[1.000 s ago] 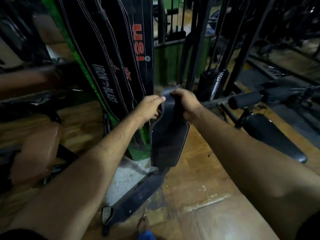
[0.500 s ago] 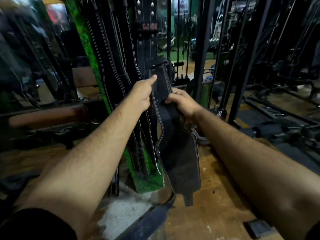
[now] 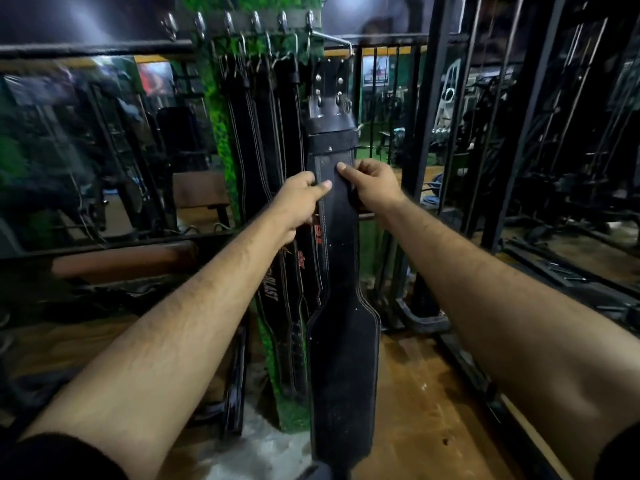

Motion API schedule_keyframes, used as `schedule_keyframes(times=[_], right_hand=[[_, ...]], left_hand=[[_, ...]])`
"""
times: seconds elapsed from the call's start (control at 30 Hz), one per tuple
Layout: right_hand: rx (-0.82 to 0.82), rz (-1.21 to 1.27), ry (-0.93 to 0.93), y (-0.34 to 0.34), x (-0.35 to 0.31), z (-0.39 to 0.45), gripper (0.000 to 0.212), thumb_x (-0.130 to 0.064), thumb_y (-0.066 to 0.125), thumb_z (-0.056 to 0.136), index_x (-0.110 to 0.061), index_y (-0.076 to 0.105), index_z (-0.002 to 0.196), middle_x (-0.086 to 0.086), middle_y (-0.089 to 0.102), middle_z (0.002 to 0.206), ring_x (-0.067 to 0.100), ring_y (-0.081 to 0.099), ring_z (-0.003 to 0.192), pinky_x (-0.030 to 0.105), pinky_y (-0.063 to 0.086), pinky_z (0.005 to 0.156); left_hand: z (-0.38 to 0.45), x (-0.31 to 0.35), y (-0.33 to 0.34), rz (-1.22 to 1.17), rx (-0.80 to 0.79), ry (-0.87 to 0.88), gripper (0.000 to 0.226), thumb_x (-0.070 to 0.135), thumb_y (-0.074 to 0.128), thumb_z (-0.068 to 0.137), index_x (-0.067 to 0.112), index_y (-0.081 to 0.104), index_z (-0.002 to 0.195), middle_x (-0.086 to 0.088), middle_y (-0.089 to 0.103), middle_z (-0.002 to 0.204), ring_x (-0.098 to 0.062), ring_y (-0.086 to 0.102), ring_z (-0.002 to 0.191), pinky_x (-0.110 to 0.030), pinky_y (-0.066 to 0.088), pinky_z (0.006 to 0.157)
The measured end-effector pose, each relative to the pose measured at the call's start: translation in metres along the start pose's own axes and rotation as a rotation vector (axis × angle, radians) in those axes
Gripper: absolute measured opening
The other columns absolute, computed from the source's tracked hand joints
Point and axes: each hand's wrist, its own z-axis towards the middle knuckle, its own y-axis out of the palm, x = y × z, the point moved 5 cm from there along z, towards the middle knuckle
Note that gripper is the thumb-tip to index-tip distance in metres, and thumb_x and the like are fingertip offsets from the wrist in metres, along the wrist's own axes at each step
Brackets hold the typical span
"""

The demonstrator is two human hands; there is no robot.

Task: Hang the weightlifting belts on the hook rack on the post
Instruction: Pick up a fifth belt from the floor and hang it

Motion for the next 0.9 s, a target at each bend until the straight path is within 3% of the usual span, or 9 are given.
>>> schedule_keyframes(times=[0.1,0.23,0.3,0.4,0.53,0.63,0.73,0.8,0.9], right_hand=[[-0.057,0.039,-0.046,0.017,-0.003,0.0,0.019,-0.02,0.067,0.096,-0.01,0.059,0.081,0.003,0.065,0.07,0.008,0.06,0.05,0.021,0.047,0.044],[-0.115,0.144,-0.047,0.047,-0.027,0.009,0.011,-0.015,0.061,0.099,-0.005,0.065,0.102,-0.002,0.074,0.076,0.008,0.07,0.061,0.021,0.053,0.05],[-0.091,0.12,-0.089,0.059,-0.045,0.021,0.015,-0.012,0.061,0.098,-0.006,0.067,0.111,-0.001,0.076,0.082,0.01,0.073,0.068,0.024,0.056,0.056],[-0.056,0.12,-0.204,0.09,-0.066,0.031,0.019,-0.007,0.06,0.098,-0.002,0.066,0.115,0.004,0.074,0.093,0.011,0.072,0.077,0.027,0.06,0.07],[0.066,0.307,-0.275,0.138,-0.091,0.048,0.013,-0.004,0.055,0.099,-0.012,0.064,0.104,0.011,0.071,0.096,0.023,0.068,0.09,0.042,0.059,0.088],[0.072,0.385,-0.282,0.162,-0.099,0.068,0.015,-0.004,0.055,0.098,-0.016,0.065,0.096,0.009,0.071,0.093,0.02,0.068,0.084,0.039,0.058,0.084],[0.103,0.416,-0.293,0.164,-0.102,0.085,0.013,-0.005,0.056,0.097,-0.016,0.064,0.097,0.003,0.071,0.087,0.015,0.067,0.08,0.036,0.057,0.082],[0.135,0.442,-0.292,0.161,-0.105,0.094,0.013,-0.005,0.055,0.099,-0.015,0.063,0.101,0.002,0.071,0.087,0.015,0.069,0.081,0.036,0.058,0.083],[0.171,0.444,-0.295,0.164,-0.101,0.099,0.014,-0.002,0.054,0.099,-0.012,0.062,0.103,0.001,0.07,0.085,0.008,0.068,0.074,0.028,0.06,0.076]], left_hand=[[0.004,0.014,-0.023,0.006,0.038,0.085,0.014,0.021,0.056,0.102,0.018,0.063,0.091,-0.006,0.075,0.089,-0.022,0.072,0.078,-0.026,0.052,0.061],[0.004,0.038,-0.052,-0.055,0.029,0.231,0.014,0.006,0.053,0.103,0.007,0.062,0.113,-0.004,0.074,0.096,-0.01,0.074,0.082,-0.026,0.061,0.076],[0.006,0.041,-0.065,-0.043,0.031,0.258,0.011,0.009,0.053,0.103,0.01,0.063,0.107,-0.004,0.075,0.093,-0.008,0.074,0.081,-0.026,0.062,0.075],[0.018,0.046,-0.098,-0.003,0.159,0.303,0.032,0.04,0.057,0.095,0.009,0.063,0.094,-0.017,0.071,0.086,-0.022,0.066,0.076,-0.053,0.06,0.075],[0.023,0.046,-0.119,-0.045,0.39,0.378,0.04,0.045,0.055,0.098,0.011,0.054,0.076,-0.004,0.054,0.069,-0.012,0.049,0.062,-0.033,0.042,0.057],[0.023,0.023,-0.123,-0.158,0.405,0.337,0.042,0.044,0.056,0.098,0.004,0.057,0.087,-0.011,0.059,0.076,-0.017,0.05,0.068,-0.035,0.039,0.061],[0.022,-0.028,-0.127,-0.033,0.316,0.192,0.041,0.048,0.055,0.099,0.008,0.064,0.105,-0.011,0.069,0.092,-0.017,0.062,0.082,-0.029,0.047,0.071],[0.014,-0.062,-0.124,0.036,0.225,0.105,0.054,0.048,0.054,0.098,0.003,0.059,0.127,-0.012,0.069,0.121,-0.025,0.065,0.114,-0.031,0.051,0.097],[0.009,-0.099,-0.134,0.103,0.097,-0.065,0.072,0.053,0.052,0.098,0.003,0.041,0.149,-0.009,0.048,0.152,-0.027,0.043,0.144,-0.038,0.031,0.122]])
